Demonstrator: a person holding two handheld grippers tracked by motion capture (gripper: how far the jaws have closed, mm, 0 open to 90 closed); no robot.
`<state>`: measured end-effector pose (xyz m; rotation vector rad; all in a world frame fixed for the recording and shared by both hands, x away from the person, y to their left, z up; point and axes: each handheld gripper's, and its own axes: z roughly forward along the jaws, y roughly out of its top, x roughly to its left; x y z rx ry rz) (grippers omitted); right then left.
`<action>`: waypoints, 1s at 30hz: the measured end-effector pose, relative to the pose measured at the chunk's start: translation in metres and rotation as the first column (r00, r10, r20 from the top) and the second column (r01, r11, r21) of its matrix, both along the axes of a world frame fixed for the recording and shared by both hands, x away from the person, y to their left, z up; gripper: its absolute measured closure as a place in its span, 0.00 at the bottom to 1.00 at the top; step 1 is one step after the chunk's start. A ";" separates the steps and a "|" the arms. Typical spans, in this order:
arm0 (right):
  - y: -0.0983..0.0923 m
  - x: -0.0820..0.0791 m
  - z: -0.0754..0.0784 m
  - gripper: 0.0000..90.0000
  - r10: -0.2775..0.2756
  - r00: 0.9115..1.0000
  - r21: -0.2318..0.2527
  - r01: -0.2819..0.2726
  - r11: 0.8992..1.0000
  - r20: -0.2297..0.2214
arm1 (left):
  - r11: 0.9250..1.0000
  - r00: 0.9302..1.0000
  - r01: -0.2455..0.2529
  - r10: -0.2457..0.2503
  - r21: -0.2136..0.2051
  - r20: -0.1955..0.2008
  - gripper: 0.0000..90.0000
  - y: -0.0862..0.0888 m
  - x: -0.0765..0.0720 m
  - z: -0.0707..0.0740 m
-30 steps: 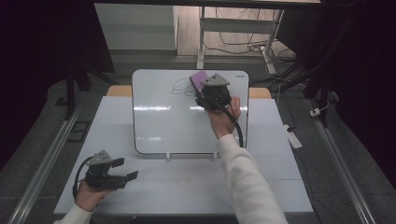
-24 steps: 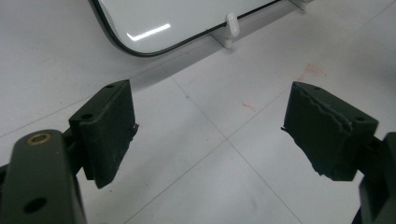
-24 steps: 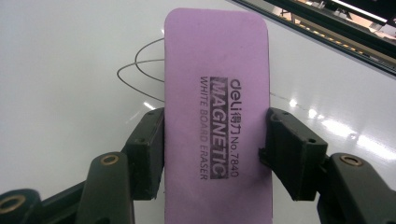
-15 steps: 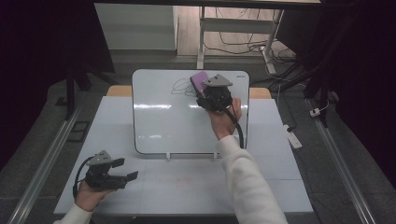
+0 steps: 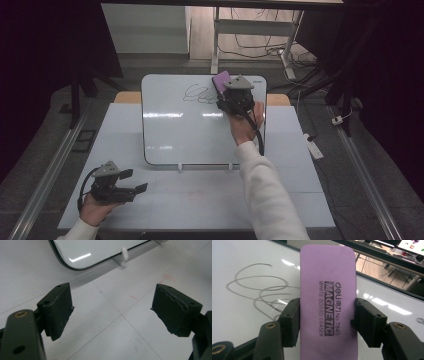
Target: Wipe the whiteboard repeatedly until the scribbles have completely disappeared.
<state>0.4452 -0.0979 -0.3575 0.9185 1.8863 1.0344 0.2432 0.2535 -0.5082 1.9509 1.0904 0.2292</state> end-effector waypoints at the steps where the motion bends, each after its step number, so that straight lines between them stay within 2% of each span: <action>1: 0.004 -0.001 -0.001 0.45 0.008 1.000 -0.005 -0.008 1.000 0.002 | 1.000 1.000 0.000 0.000 0.000 0.000 0.20 0.000 0.000 0.000; 11: 0.052 -0.012 -0.014 0.45 0.104 0.994 -0.053 -0.105 0.993 -0.016 | 1.000 1.000 0.001 -0.001 0.002 0.000 0.20 -0.001 0.000 0.000; 16: 0.066 -0.017 -0.019 0.45 0.139 0.990 -0.060 -0.140 0.988 -0.021 | 1.000 1.000 -0.001 0.001 0.001 0.001 0.20 0.000 0.000 0.000; 22: 0.062 -0.016 -0.016 0.45 0.157 0.987 -0.037 -0.159 0.987 -0.037 | 1.000 1.000 0.000 0.000 0.000 -0.002 0.20 0.000 0.000 -0.001; 25: 0.057 -0.015 -0.014 0.45 0.134 0.991 -0.046 -0.135 0.990 -0.018 | 1.000 1.000 -0.002 0.002 0.000 -0.002 0.20 0.000 0.000 -0.001; 30: 0.038 -0.006 -0.004 0.45 0.075 0.997 -0.017 -0.075 0.997 -0.001 | 1.000 1.000 -0.001 0.001 0.000 -0.001 0.20 0.000 0.000 0.000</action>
